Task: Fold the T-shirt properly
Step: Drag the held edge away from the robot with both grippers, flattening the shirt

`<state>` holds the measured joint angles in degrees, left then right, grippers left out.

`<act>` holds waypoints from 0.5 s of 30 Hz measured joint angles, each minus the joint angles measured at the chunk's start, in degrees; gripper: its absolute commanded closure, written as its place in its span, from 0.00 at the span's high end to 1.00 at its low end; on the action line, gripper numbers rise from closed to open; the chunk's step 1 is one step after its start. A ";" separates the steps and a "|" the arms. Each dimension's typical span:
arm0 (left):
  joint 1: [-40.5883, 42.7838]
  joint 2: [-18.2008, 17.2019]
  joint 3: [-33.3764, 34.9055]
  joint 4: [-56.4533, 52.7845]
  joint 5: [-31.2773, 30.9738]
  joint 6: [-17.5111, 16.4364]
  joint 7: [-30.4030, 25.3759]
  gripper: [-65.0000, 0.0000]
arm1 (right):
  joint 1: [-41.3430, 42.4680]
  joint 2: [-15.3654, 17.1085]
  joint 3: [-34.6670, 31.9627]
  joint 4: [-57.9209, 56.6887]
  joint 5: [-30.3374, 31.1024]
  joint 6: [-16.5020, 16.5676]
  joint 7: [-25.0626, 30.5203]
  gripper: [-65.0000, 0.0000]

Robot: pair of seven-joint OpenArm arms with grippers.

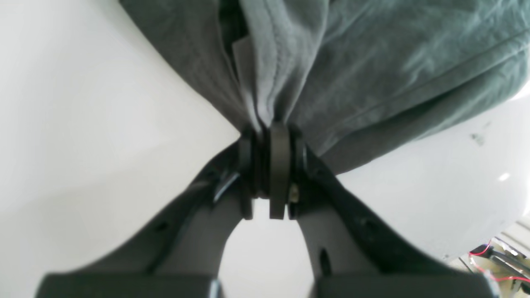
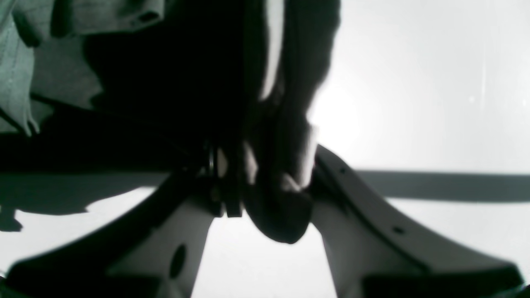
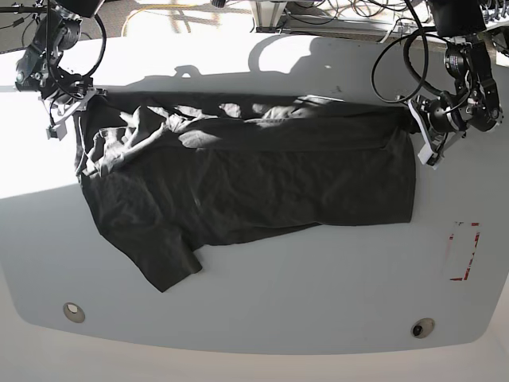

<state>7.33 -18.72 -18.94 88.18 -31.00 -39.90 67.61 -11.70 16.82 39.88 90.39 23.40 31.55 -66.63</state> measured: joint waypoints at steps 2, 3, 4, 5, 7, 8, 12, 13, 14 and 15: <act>1.42 0.11 -0.02 1.77 0.94 -0.04 0.00 0.02 | -0.92 0.00 0.04 0.83 -0.02 0.00 -0.04 0.24; 2.03 0.11 -0.04 2.69 1.51 -0.04 0.22 0.02 | -1.53 0.00 0.04 1.53 0.00 0.00 -0.09 0.24; 2.67 0.09 -0.04 3.39 1.62 -0.04 0.24 0.02 | -2.16 0.00 0.04 2.34 0.13 0.00 -0.17 0.24; 4.11 0.15 0.00 5.20 2.29 0.00 0.50 0.02 | -3.02 -0.04 0.04 3.43 -0.42 0.02 -0.35 0.24; 6.27 -0.02 0.00 7.63 2.64 -0.04 1.01 0.02 | -4.72 0.00 0.07 5.46 -0.46 0.00 -1.38 0.24; 7.76 -0.26 -0.02 9.22 3.06 0.07 1.25 0.02 | -5.66 -0.09 0.07 6.49 -0.79 0.00 -1.51 0.24; 12.66 -1.36 0.07 13.49 3.15 -0.09 3.41 0.02 | -8.59 -0.13 0.09 10.03 -0.37 0.00 -3.50 0.24; 13.27 -1.42 0.04 14.16 3.48 -0.07 4.33 0.02 | -9.29 -0.17 0.35 10.84 -0.44 -0.02 -4.22 0.24; 13.79 -1.53 0.04 14.88 3.63 -0.04 5.27 0.02 | -9.62 -0.17 0.85 11.61 -0.09 0.00 -4.87 0.24; 14.01 -1.53 0.07 15.45 3.87 -0.04 5.86 0.02 | -10.25 -0.42 1.51 12.33 0.11 0.00 -5.49 0.24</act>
<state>21.34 -20.25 -18.87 103.63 -27.14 -39.94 73.47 -21.96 16.40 41.39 102.72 23.51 31.55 -72.12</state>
